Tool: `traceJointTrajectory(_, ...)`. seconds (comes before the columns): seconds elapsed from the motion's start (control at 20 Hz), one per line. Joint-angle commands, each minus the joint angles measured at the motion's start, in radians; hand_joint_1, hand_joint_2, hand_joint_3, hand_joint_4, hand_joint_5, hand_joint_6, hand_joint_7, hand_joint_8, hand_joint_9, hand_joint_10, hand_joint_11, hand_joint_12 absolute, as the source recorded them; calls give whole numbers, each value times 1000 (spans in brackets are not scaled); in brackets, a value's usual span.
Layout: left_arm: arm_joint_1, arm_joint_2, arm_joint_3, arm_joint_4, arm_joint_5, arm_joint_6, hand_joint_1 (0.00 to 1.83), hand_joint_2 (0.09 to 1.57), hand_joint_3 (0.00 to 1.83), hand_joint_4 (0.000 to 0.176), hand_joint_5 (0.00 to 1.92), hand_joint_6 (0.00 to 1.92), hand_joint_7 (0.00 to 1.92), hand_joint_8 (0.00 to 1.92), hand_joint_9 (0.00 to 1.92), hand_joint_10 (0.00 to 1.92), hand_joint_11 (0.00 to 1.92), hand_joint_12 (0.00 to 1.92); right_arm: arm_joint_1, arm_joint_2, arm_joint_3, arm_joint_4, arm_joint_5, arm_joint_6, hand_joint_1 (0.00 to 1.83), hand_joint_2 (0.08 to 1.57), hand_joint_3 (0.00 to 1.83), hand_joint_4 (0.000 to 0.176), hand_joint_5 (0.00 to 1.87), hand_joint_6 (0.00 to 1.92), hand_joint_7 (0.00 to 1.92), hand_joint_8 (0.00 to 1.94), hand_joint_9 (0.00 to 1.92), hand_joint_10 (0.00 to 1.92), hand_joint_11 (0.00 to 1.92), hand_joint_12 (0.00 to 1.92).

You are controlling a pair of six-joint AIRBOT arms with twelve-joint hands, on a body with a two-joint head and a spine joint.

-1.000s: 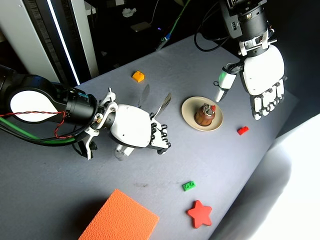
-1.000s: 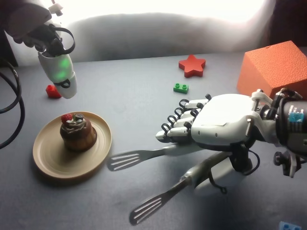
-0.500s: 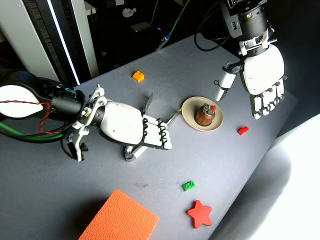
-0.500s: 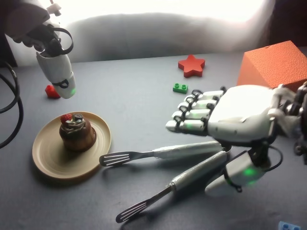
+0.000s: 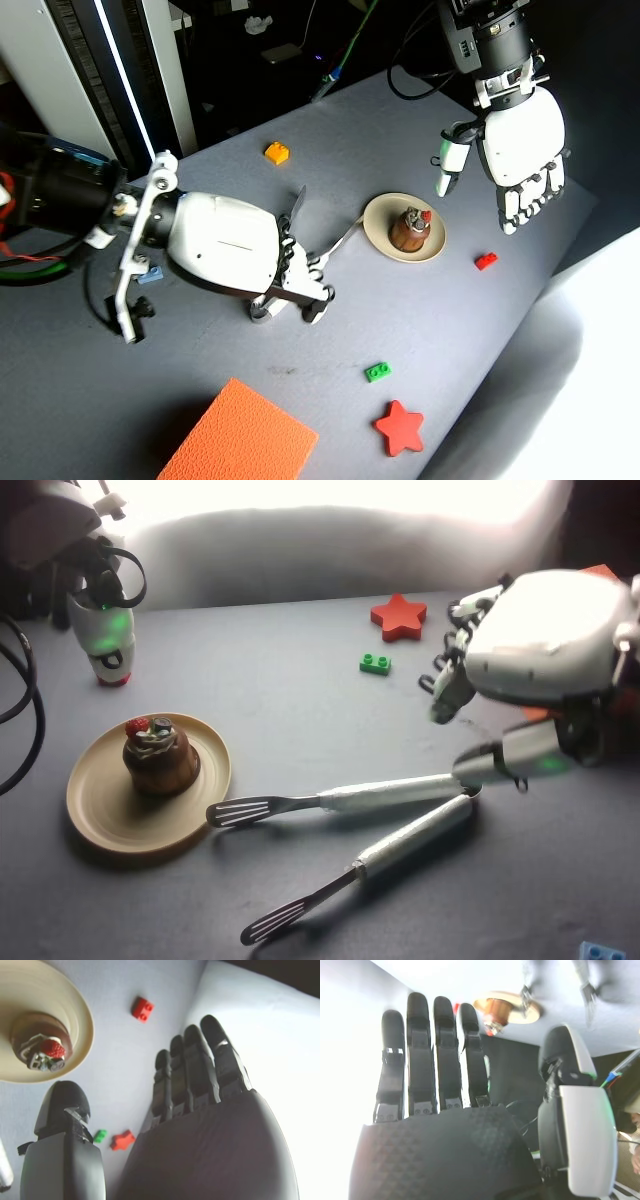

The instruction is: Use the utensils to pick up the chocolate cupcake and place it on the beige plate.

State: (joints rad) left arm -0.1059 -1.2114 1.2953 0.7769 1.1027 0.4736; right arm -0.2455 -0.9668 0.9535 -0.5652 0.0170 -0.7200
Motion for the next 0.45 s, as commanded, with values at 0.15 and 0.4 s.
traceJointTrajectory(0.15, -7, 11, 3, 88, -13, 7, 740, 1219, 0, 0, 770, 1780, 799, 1774, 776, 1899, 773, 1912, 41, 30, -8, 2, 54, -9, 577, 1255, 2, 0, 725, 1829, 846, 1935, 972, 1920, 1080, 1921)
traceJointTrajectory(0.4, -8, 17, -3, 87, -16, 11, 768, 1191, 0, 0, 1183, 1921, 1219, 1921, 1267, 1921, 1184, 1921, 53, 82, -53, 2, 55, -13, 748, 1188, 1, 0, 1045, 1921, 1202, 1941, 1390, 1921, 1510, 1921)
